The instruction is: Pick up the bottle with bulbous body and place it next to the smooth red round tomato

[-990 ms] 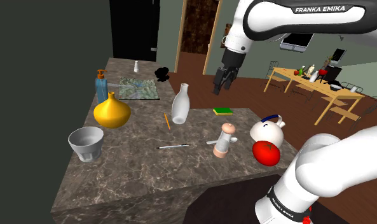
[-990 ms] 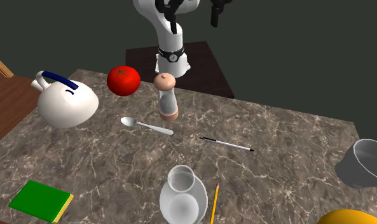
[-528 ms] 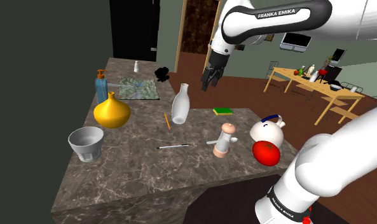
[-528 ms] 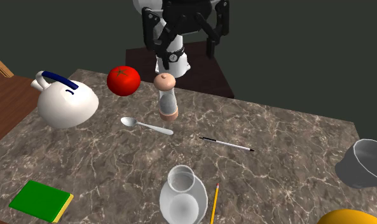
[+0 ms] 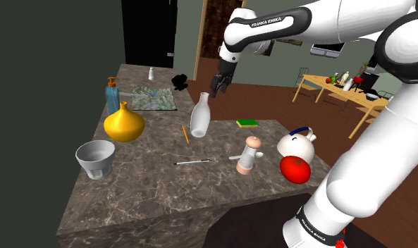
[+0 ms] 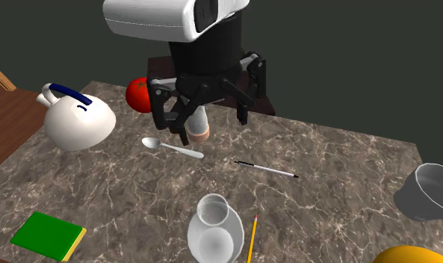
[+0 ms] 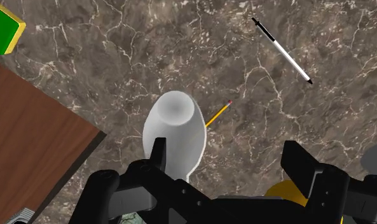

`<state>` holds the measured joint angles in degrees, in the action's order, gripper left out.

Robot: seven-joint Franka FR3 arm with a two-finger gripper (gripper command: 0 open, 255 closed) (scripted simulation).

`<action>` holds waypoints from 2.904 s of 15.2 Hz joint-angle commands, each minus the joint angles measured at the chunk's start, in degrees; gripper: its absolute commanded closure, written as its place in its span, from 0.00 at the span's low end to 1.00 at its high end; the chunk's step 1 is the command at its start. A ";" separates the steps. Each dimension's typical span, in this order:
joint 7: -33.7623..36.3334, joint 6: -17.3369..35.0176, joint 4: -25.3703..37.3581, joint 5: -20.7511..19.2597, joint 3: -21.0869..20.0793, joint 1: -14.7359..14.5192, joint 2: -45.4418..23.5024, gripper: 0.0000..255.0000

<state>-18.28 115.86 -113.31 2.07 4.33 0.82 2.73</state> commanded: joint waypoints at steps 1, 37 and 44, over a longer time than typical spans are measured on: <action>-1.39 1.18 3.71 0.62 0.23 0.13 -4.60 0.00; -5.70 3.11 17.88 2.82 0.39 1.37 -19.97 1.00; -5.35 -1.90 21.91 2.56 0.48 1.40 -18.98 1.00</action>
<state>-23.63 114.80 -92.25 4.66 4.78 2.17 -16.26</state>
